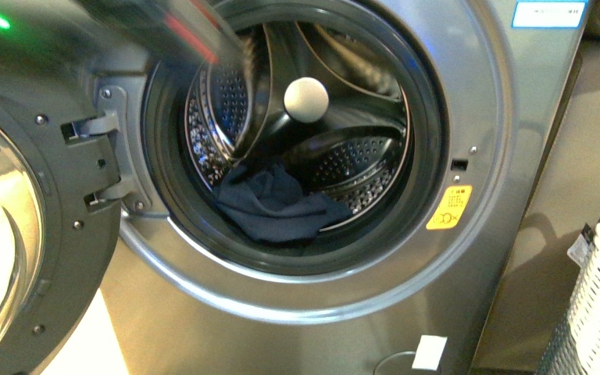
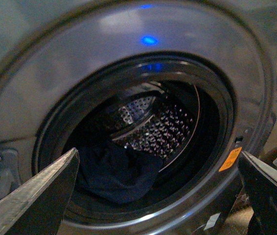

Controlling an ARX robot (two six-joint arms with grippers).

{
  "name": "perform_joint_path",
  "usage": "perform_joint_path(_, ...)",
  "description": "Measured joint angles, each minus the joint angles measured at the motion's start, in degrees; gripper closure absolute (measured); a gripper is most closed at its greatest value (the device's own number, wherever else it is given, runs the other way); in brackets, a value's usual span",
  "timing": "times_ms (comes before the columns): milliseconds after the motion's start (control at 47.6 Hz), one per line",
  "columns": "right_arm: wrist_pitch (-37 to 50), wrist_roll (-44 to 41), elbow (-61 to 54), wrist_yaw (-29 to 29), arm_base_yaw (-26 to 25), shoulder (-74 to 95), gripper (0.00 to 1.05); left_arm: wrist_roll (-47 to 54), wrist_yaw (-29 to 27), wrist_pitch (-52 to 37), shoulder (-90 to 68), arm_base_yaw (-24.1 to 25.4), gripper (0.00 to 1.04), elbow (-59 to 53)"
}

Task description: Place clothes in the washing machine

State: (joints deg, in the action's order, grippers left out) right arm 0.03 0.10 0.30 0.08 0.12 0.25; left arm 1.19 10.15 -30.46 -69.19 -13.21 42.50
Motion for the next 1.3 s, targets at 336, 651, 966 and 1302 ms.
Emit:
perform_joint_path(336,0.00,0.04,0.00,-0.11,0.00,0.00,0.07,-0.96,-20.94,-2.89,9.81,2.78,0.60,-16.37)
perform_joint_path(651,0.00,0.04,0.00,-0.09,0.00,0.00,0.07,-1.27,-15.96,-4.81,20.55,7.30,1.01,-29.77)
perform_joint_path(966,0.00,0.04,-0.02,-0.09,0.00,0.00,0.07,-1.27,-10.54,-2.32,29.48,13.11,1.01,-35.78)
perform_joint_path(1302,0.00,0.04,0.00,-0.09,0.00,0.00,0.07,-1.27,-10.19,4.00,39.63,13.11,1.01,-39.52)
